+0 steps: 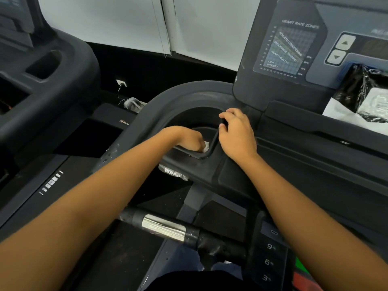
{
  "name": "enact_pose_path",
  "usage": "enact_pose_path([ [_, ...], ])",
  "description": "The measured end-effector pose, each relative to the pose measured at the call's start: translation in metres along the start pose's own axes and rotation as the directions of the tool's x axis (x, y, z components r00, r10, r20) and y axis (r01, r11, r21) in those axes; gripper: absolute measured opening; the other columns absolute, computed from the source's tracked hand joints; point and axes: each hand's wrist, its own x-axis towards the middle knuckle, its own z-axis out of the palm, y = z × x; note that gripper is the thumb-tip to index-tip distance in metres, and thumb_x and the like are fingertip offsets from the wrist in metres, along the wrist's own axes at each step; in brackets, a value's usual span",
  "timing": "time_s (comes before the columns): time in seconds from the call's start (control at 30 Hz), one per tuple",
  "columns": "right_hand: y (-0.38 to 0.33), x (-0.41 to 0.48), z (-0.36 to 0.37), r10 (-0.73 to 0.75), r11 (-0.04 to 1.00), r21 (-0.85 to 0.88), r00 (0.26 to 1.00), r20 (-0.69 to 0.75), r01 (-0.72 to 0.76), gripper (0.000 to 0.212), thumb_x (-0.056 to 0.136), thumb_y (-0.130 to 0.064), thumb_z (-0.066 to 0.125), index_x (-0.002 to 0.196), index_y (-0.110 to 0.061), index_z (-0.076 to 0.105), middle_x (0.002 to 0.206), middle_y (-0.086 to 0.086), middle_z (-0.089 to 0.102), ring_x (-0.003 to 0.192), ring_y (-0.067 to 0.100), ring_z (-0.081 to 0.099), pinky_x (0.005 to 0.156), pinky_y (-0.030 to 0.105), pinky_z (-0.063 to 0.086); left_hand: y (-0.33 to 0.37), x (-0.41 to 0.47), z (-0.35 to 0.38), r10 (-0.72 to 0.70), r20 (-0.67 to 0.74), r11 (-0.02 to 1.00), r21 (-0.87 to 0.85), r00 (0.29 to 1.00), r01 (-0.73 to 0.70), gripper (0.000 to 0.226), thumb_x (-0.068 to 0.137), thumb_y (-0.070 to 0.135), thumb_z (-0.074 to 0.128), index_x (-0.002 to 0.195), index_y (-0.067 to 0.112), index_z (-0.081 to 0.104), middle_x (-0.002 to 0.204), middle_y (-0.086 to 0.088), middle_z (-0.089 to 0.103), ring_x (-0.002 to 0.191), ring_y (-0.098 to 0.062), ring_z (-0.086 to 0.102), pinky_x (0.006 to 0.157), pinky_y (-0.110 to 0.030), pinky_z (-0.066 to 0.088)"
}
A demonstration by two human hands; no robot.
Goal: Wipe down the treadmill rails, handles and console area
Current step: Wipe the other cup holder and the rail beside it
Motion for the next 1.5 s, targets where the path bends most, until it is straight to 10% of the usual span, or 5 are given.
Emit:
enact_pose_path([
  [0.5, 0.002, -0.002, 0.0, 0.0, 1.0, 0.013, 1.0, -0.012, 0.0, 0.031, 0.096, -0.012, 0.047, 0.125, -0.011, 0.058, 0.135, -0.001, 0.051, 0.127, 0.016, 0.042, 0.086, 0.019, 0.031, 0.023, 0.033, 0.001, -0.138, -0.732, 0.983, -0.021, 0.667, 0.18, 0.031, 0.088, 0.007, 0.058, 0.064, 0.01, 0.039, 0.069, -0.006, 0.051, 0.062, -0.024, 0.052, 0.058, -0.035, 0.041],
  [0.83, 0.002, -0.002, 0.0, -0.021, 1.0, 0.016, 1.0, -0.013, 0.021, 0.032, 0.096, -0.013, 0.049, 0.127, -0.011, 0.058, 0.134, 0.0, 0.052, 0.126, 0.017, 0.045, 0.091, 0.024, 0.038, 0.015, -0.013, 0.013, -0.099, -0.322, 0.995, -0.015, 0.942, 0.099, 0.028, 0.091, 0.028, 0.051, 0.072, 0.008, 0.056, 0.081, -0.009, 0.062, 0.074, -0.026, 0.056, 0.072, -0.036, 0.05],
  [1.03, 0.001, -0.004, -0.001, -0.03, 1.0, 0.008, 0.999, -0.017, 0.03, 0.032, 0.095, -0.011, 0.049, 0.125, -0.009, 0.059, 0.132, 0.002, 0.054, 0.124, 0.019, 0.046, 0.089, 0.026, 0.039, 0.001, -0.07, 0.068, -0.159, -0.871, 0.982, -0.189, 0.464, -0.019, 0.017, 0.085, 0.021, 0.06, 0.083, 0.006, 0.067, 0.088, -0.012, 0.065, 0.08, -0.035, 0.059, 0.07, -0.04, 0.051],
  [1.23, 0.0, -0.006, -0.001, -0.058, 0.998, -0.006, 0.998, -0.028, 0.058, 0.031, 0.094, -0.009, 0.05, 0.124, -0.008, 0.059, 0.129, 0.005, 0.057, 0.121, 0.022, 0.05, 0.09, 0.026, 0.04, 0.023, -0.069, 0.135, 0.147, -0.944, 0.957, 0.06, 0.295, -0.283, 0.018, 0.085, 0.015, 0.066, 0.1, 0.009, 0.073, 0.105, -0.006, 0.068, 0.097, -0.027, 0.063, 0.079, -0.032, 0.05],
  [1.5, 0.0, -0.006, -0.001, -0.041, 0.999, -0.007, 0.999, -0.014, 0.041, 0.033, 0.094, -0.01, 0.049, 0.126, -0.008, 0.058, 0.132, 0.004, 0.056, 0.123, 0.022, 0.049, 0.091, 0.03, 0.042, -0.082, -0.069, 0.111, -0.177, -0.963, 0.983, -0.185, 0.203, -0.02, 0.01, 0.085, 0.009, 0.064, 0.082, 0.009, 0.074, 0.088, -0.005, 0.072, 0.084, -0.03, 0.059, 0.081, -0.029, 0.038],
])
